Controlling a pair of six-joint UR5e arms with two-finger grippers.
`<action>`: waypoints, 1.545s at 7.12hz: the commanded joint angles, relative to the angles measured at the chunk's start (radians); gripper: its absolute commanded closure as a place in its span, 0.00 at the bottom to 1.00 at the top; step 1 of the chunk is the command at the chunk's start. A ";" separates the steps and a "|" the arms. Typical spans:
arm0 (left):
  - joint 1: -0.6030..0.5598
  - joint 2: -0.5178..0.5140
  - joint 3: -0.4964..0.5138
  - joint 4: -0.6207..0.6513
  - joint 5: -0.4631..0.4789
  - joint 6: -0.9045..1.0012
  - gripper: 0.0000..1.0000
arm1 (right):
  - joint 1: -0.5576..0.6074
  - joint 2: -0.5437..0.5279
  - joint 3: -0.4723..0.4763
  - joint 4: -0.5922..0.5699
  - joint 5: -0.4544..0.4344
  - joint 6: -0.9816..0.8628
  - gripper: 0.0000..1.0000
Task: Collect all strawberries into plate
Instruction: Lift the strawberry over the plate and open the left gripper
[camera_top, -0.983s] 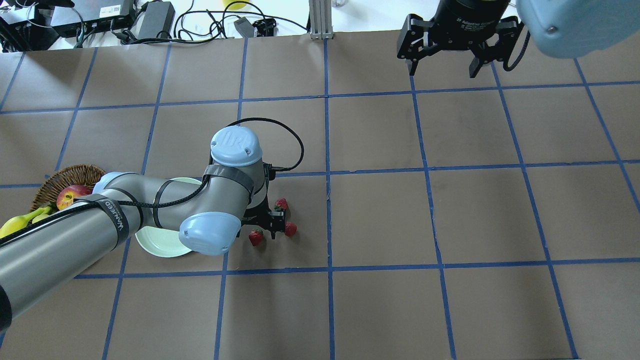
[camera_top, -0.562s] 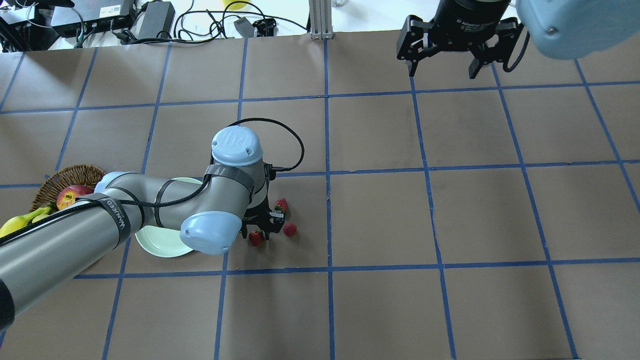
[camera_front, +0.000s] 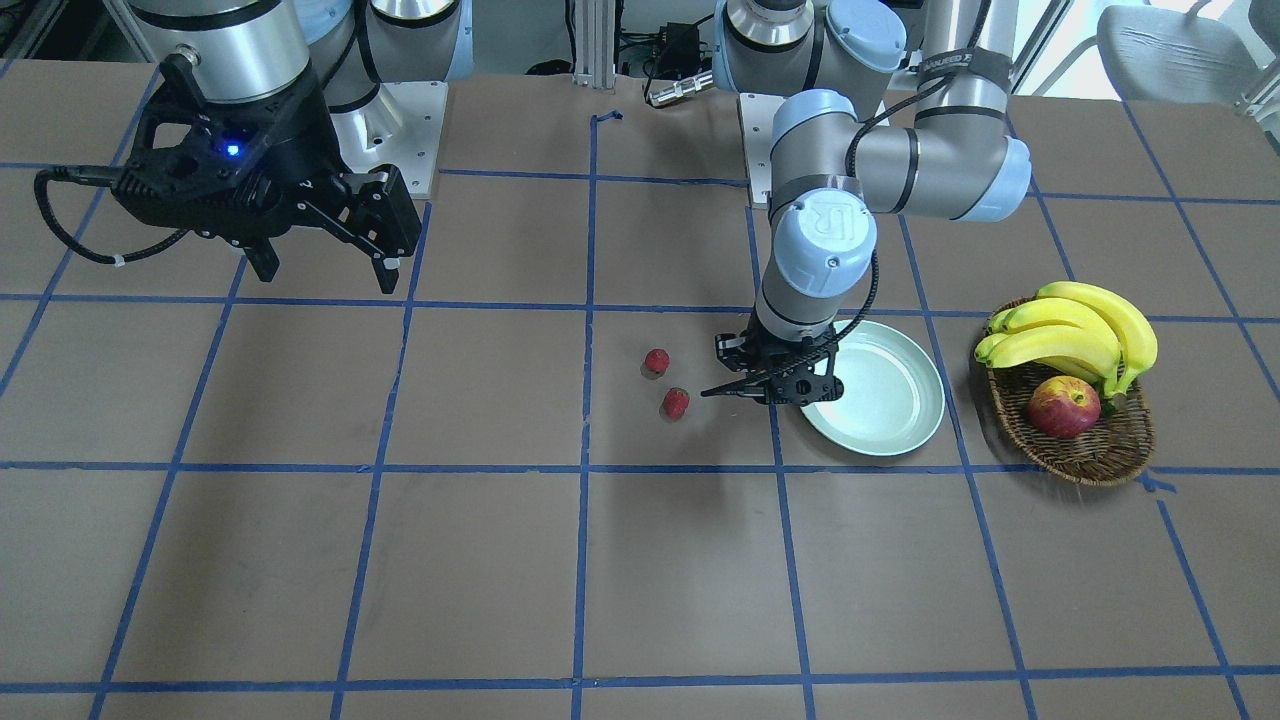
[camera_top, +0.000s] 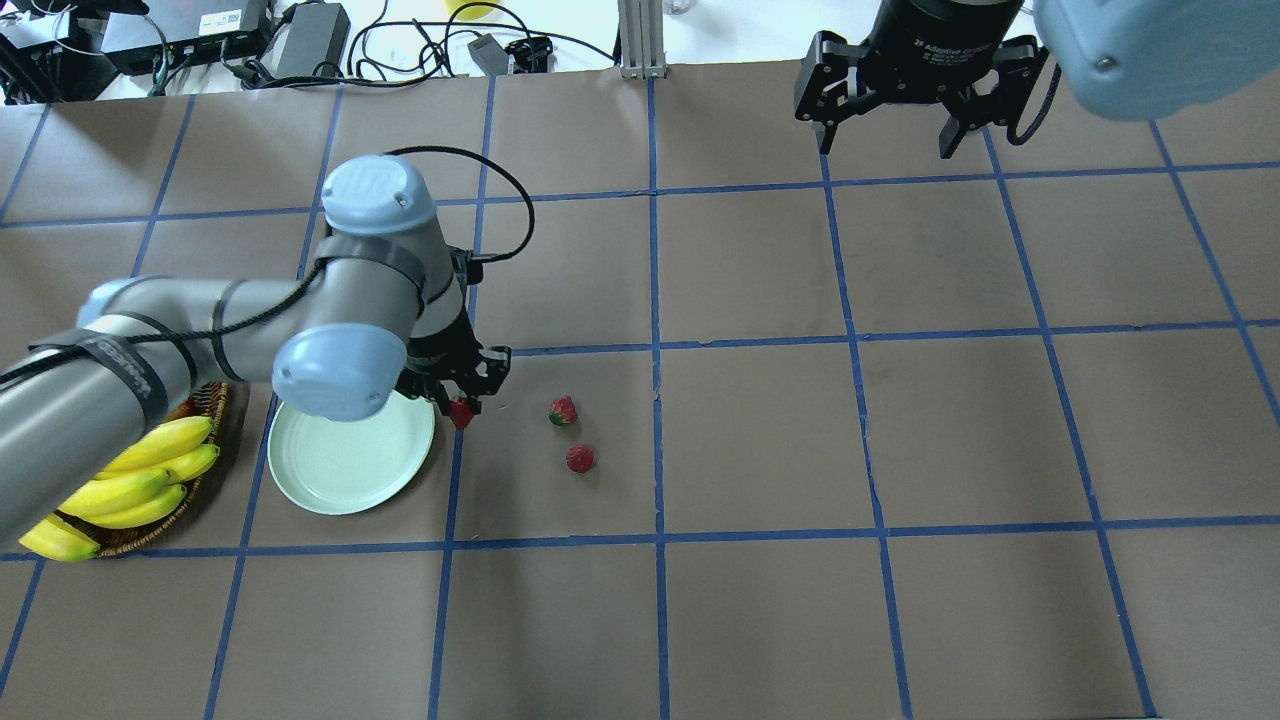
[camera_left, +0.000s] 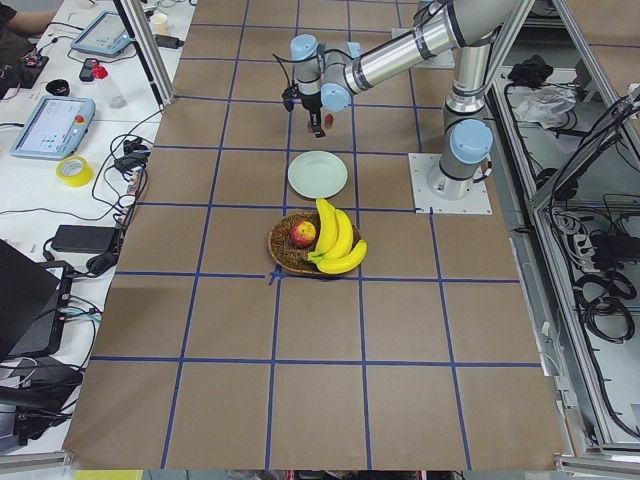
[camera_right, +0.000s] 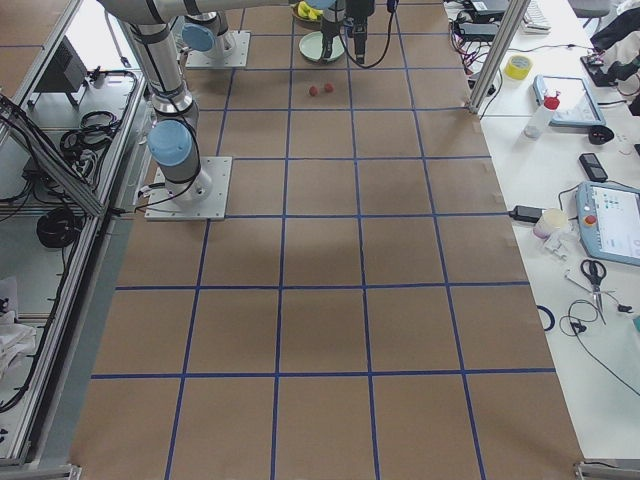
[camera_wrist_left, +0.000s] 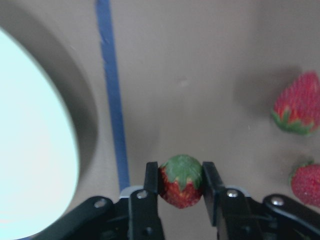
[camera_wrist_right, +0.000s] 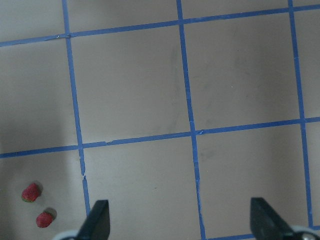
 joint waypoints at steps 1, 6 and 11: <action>0.173 0.009 0.140 -0.230 -0.001 0.197 1.00 | -0.002 0.000 0.000 0.000 -0.001 0.000 0.00; 0.340 -0.060 0.030 -0.097 0.057 0.320 1.00 | 0.000 0.000 0.000 0.000 0.001 0.000 0.00; 0.342 -0.100 0.026 -0.022 0.057 0.332 0.00 | -0.002 0.000 0.000 0.000 0.001 0.000 0.00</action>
